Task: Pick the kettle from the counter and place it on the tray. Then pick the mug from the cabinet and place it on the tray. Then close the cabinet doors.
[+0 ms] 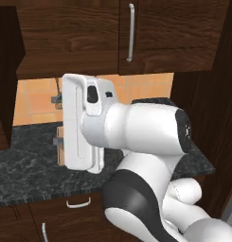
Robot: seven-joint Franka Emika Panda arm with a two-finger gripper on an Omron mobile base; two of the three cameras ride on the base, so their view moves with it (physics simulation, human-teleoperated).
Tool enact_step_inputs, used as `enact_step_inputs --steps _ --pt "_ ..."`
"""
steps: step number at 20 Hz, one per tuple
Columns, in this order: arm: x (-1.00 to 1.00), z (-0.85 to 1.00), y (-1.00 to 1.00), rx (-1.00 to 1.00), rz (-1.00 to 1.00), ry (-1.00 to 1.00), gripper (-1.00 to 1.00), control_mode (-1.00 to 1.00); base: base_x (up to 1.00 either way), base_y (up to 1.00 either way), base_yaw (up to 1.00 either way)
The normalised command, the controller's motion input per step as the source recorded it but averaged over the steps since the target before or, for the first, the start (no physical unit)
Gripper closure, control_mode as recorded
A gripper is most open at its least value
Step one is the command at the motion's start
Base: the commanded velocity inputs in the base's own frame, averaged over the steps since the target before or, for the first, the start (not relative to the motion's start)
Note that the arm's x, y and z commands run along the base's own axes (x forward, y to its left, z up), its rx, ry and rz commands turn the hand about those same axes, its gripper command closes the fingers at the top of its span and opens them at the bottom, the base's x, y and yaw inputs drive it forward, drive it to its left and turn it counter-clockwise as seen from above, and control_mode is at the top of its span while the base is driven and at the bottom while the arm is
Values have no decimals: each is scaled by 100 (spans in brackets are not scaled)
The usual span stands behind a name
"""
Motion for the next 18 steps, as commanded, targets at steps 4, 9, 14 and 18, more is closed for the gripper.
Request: enact_step_inputs --steps 4,9,14,18 --pt "-38 4 65 0 0 -2 -100 -100 0 0 0" --pt "-20 7 56 0 3 -1 -100 -100 0 0 0" --pt "-2 0 67 -10 0 -24 -100 -100 0 0 0" --pt "9 -8 51 -19 0 -26 -100 -100 0 0 0"
